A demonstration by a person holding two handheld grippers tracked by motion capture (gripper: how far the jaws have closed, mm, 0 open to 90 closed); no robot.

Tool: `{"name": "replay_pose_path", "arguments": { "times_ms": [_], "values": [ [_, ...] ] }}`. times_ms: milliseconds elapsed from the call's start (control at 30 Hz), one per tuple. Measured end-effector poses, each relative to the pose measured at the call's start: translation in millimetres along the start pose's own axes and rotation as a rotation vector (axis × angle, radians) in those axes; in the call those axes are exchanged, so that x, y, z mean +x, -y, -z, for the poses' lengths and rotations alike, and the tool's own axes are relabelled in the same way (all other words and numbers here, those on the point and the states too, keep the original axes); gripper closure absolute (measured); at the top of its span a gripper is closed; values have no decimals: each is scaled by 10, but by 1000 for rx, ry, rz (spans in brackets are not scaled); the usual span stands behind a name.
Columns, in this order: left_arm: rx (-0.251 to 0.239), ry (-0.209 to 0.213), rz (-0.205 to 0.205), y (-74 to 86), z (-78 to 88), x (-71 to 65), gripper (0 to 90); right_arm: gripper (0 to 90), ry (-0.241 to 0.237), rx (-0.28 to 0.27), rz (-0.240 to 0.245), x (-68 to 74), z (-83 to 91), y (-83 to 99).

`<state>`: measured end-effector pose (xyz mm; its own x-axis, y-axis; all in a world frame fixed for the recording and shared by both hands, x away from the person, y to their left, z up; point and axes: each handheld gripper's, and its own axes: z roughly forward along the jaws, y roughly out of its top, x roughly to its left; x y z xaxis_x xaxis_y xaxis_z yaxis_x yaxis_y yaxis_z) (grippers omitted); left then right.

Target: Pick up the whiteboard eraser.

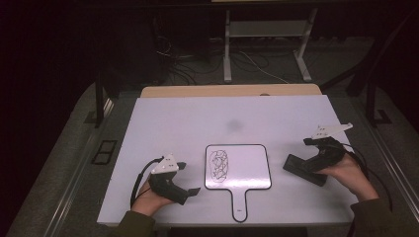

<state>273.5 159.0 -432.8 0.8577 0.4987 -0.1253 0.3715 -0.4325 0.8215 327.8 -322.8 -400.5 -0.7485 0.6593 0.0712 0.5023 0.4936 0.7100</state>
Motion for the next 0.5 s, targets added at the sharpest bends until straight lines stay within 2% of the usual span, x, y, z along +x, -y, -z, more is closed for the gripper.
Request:
{"name": "replay_pose_path", "arguments": {
  "times_ms": [400,433,500],
  "values": [
    [-4,1,1,-2,6,-7,0,1,0,79,27,18,13,58],
    [-4,1,1,-2,8,-8,0,35,-3,85,31,18,18,62],
    [-5,1,0,-3,8,-7,0,37,-11,106,44,19,10,76]
  ]
}}
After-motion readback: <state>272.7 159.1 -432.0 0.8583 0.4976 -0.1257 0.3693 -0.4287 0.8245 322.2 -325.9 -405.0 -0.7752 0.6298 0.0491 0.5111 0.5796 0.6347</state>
